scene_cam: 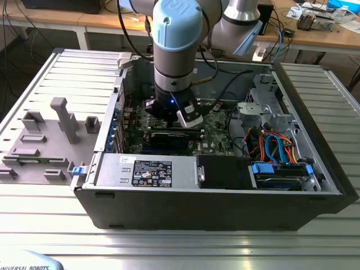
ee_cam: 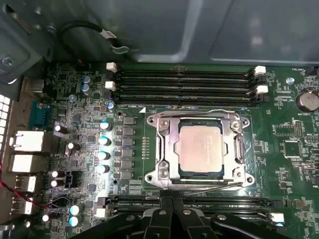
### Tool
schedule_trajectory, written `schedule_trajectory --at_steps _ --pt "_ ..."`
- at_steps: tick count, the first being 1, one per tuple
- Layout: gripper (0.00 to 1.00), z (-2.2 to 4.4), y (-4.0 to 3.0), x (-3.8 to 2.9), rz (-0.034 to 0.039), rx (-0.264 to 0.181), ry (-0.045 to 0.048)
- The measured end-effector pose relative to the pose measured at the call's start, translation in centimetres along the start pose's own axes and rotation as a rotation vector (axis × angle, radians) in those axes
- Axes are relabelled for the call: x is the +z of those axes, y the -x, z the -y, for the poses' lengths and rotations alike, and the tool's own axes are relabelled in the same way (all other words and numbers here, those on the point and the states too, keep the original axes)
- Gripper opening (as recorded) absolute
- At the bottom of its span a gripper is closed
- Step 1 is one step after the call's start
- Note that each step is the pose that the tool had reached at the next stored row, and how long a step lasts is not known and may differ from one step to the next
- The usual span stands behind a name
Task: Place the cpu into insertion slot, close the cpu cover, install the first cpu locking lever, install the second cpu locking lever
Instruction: 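Install the second cpu locking lever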
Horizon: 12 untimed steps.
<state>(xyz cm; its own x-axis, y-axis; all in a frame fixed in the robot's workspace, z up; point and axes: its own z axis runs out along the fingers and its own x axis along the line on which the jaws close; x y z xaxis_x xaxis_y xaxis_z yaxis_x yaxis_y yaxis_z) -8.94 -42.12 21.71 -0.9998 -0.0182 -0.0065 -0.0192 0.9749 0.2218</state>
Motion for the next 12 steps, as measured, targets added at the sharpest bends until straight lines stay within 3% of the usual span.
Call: schedule_trajectory --at_steps 2,6,12 --pt "0.11 0.23 -0.49 0.25 0.0003 0.0 0.0089" --pt "0.11 0.45 -0.93 0.75 0.0004 0.0 0.0169" --pt "0.11 0.59 -1.22 1.31 0.0005 0.0 0.0326"
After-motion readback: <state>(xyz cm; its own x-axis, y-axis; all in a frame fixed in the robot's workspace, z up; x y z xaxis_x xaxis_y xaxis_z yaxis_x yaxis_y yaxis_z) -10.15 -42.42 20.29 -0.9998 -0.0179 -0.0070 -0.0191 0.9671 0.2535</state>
